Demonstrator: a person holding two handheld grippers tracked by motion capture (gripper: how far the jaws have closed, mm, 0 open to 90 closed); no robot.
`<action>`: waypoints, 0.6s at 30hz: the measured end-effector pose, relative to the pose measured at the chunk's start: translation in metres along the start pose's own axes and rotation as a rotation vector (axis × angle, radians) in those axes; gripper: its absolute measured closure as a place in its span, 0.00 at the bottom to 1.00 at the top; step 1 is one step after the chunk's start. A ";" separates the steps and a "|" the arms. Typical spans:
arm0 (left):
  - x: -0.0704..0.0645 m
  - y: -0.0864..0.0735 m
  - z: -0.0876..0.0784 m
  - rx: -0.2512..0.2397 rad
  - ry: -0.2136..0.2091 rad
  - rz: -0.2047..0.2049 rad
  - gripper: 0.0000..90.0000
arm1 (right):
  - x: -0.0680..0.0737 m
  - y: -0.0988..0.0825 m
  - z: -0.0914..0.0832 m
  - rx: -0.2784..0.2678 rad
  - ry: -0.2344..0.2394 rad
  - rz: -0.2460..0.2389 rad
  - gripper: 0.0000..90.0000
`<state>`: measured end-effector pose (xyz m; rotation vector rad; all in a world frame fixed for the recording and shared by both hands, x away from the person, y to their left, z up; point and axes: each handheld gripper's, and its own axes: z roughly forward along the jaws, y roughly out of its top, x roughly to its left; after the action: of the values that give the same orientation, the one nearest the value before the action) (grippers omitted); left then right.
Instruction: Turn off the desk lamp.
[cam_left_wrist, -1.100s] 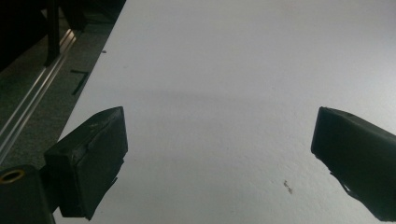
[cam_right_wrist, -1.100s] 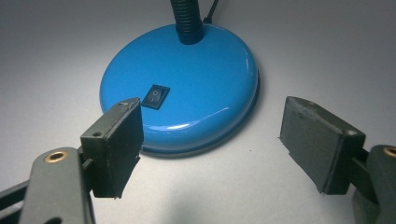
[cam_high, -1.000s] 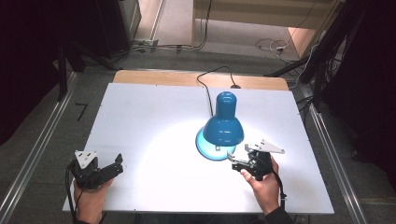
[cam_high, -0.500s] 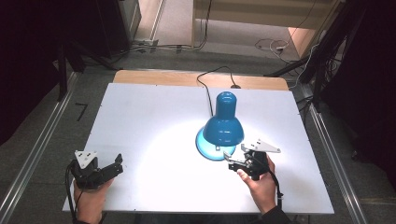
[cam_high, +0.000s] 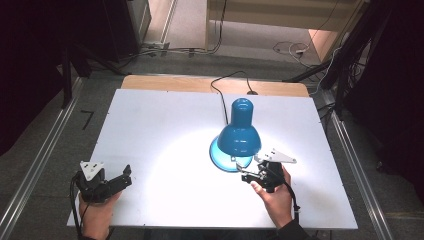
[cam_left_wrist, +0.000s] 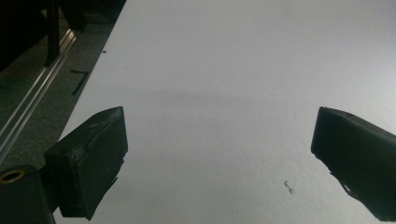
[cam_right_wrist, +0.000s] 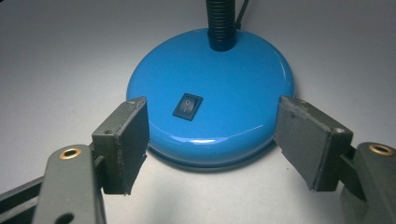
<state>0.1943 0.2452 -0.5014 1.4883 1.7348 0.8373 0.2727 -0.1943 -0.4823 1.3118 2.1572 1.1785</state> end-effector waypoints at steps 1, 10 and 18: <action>0.000 0.000 0.000 0.000 -0.001 0.000 0.05 | 0.001 0.000 0.000 -0.003 0.002 -0.002 0.31; 0.000 0.000 0.000 0.000 0.001 0.000 0.05 | 0.011 0.001 0.006 -0.031 0.000 -0.046 0.78; 0.000 0.000 0.000 0.000 0.002 -0.002 0.05 | 0.015 0.001 0.008 -0.049 0.011 -0.042 0.98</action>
<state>0.1939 0.2455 -0.5012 1.4864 1.7378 0.8380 0.2710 -0.1770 -0.4844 1.2365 2.1390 1.2164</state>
